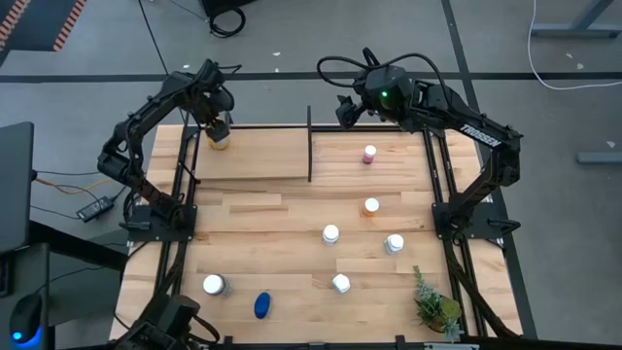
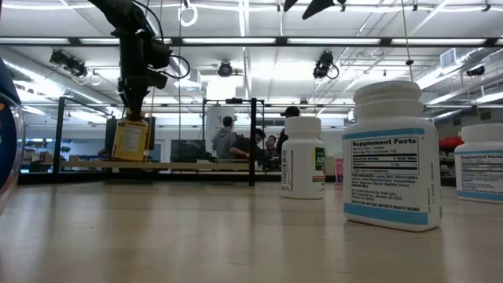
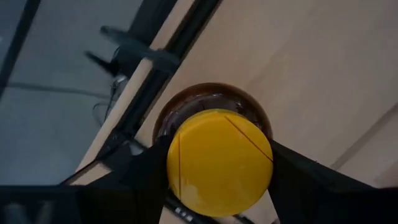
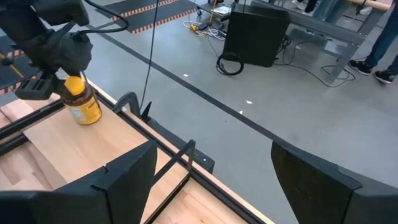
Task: Pick and place medicine bottles onto shelf by color
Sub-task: Put the yellow medicine bottle on the shelf
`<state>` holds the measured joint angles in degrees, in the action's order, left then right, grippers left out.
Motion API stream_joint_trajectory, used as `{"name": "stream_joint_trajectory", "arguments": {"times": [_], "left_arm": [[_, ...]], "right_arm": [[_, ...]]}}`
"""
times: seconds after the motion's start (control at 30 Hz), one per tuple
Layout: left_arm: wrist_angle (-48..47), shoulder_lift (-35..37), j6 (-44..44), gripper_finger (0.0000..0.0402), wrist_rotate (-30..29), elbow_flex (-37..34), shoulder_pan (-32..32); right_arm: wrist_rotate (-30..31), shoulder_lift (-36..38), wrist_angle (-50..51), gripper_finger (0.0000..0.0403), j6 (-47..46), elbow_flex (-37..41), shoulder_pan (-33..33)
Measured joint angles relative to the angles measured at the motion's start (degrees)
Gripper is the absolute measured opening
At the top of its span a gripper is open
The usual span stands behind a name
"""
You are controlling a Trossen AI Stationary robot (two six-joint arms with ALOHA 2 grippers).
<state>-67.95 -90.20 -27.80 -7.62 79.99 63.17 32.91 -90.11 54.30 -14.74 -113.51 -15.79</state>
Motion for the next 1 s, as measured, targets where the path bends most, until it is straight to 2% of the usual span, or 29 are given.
{"name": "stream_joint_trajectory", "arguments": {"times": [0.1,0.27,0.4,0.67,0.87,1.0], "left_arm": [[0.0,-0.1,1.7,0.0229,-4.3,0.0,0.1],[-0.1,-0.1,3.0,0.0229,-5.1,-0.1,0.0],[-0.4,-0.1,2.3,0.0243,-4.7,-0.1,-0.1],[-0.6,-0.1,2.0,0.023,-4.6,-0.1,-0.1],[-1.3,-0.1,2.5,0.025,-3.3,-0.1,-0.1],[-1.3,-0.1,2.6,0.0247,-3.0,0.0,-0.1]], "right_arm": [[0.0,0.0,0.0,0.0323,0.0,0.0,-0.1],[0.0,0.0,0.0,0.0323,0.0,0.0,-0.2],[0.0,0.0,0.0,0.0323,0.0,0.0,-0.2],[0.0,0.0,0.0,0.0323,-0.3,0.0,-0.2],[0.0,0.0,0.0,0.0323,-0.4,0.0,-0.2],[0.0,0.0,0.0,0.0323,-0.4,0.0,-0.2]]}}
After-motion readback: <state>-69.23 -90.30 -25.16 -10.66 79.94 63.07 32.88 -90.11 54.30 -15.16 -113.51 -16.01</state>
